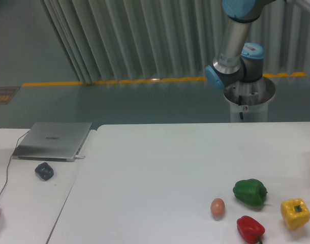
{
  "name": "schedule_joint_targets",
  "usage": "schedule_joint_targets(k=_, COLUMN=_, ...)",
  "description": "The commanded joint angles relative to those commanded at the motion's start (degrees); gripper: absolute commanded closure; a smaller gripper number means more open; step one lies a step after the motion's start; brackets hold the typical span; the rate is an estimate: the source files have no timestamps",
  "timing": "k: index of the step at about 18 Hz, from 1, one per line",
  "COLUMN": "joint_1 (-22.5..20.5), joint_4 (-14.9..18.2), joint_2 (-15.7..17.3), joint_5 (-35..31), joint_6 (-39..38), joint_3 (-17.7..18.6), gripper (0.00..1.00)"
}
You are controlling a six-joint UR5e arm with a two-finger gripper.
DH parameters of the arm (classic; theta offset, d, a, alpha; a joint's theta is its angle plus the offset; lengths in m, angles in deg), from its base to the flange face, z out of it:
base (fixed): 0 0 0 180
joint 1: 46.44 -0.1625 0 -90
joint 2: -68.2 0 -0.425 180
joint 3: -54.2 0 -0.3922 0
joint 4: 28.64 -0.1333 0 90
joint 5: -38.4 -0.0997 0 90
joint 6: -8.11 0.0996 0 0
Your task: Place the triangular bread in the basket
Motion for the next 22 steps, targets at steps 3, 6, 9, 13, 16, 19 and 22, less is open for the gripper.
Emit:
schedule_joint_targets(k=3, joint_1=0.44, joint_4=0.26, joint_2=0.88, joint_5=2.8, joint_6=-0.09, joint_3=-0.35, gripper=0.0)
schedule_joint_targets(k=6, joint_1=1.84, joint_4=0.44, joint_2=1.85, joint_5=4.93, joint_6=-2.27, joint_3=-0.09, gripper=0.0)
schedule_joint_targets(k=9, joint_1=4.47, joint_4=0.44, joint_2=2.37, joint_5=4.93, joint_6=-8.77, joint_3=0.35, gripper=0.0)
schedule_joint_targets(k=13, joint_1=7.46, joint_4=0.35, joint_2=2.81, joint_5=4.66, joint_6=-12.91, joint_3=1.4, gripper=0.0)
schedule_joint_targets(k=16, joint_1=8.87, joint_4=0.35, joint_2=3.43, joint_5=4.66, joint_6=-15.11, joint_3=2.11, gripper=0.0)
schedule_joint_targets(k=19, joint_1=10.28, joint_4=0.35, joint_2=3.6, joint_5=4.49, joint_6=-17.92, joint_3=2.72, gripper=0.0)
schedule_joint_targets(k=22, joint_1=12.12, joint_4=0.26, joint_2=3.6, joint_5=4.58, joint_6=-22.22, joint_3=2.81, gripper=0.0)
